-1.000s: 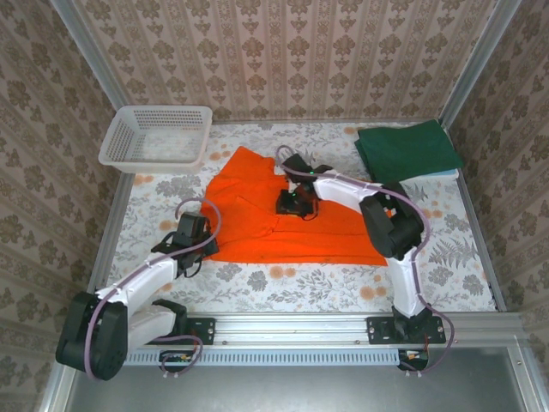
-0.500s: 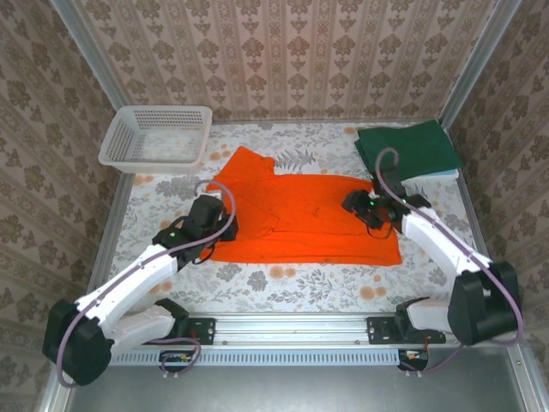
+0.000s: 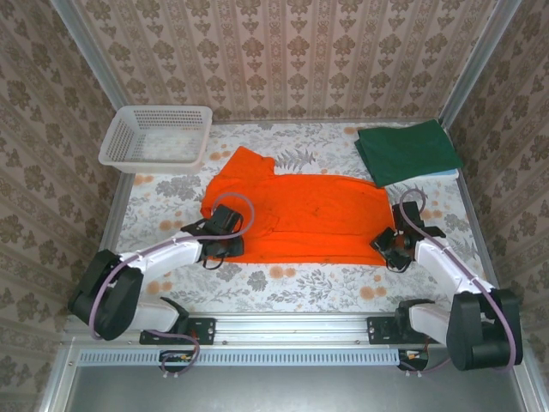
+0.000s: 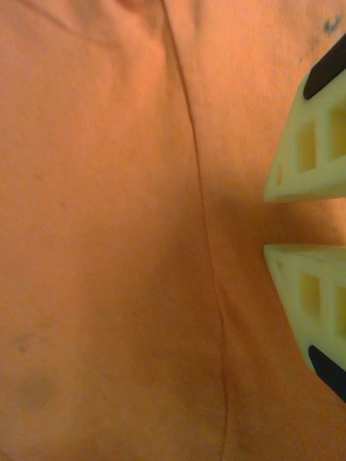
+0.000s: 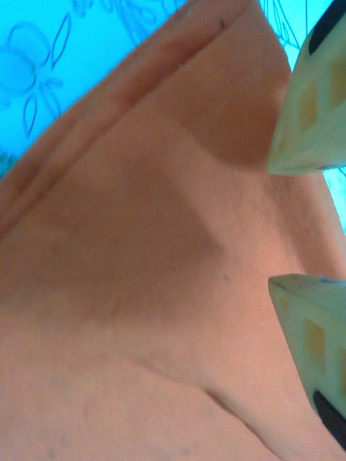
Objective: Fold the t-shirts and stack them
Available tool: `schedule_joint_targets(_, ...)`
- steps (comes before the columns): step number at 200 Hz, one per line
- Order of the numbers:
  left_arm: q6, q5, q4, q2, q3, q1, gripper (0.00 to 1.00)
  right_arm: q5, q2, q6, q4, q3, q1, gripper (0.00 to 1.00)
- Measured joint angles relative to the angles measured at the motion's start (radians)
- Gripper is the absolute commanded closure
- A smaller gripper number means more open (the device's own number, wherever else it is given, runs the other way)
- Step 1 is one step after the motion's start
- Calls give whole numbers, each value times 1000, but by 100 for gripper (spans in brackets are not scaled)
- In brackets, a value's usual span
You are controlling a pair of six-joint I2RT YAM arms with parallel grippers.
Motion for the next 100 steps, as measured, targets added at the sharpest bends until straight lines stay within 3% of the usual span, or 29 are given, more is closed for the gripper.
schedule_joint_targets(28,-43,-22,16,-9,-34,0,79,0,74,3,0,0,-3,65)
schedule_joint_targets(100,-161,-68,-6,-209,-171,-26,78,-36,53,5,-7,-15,21,66)
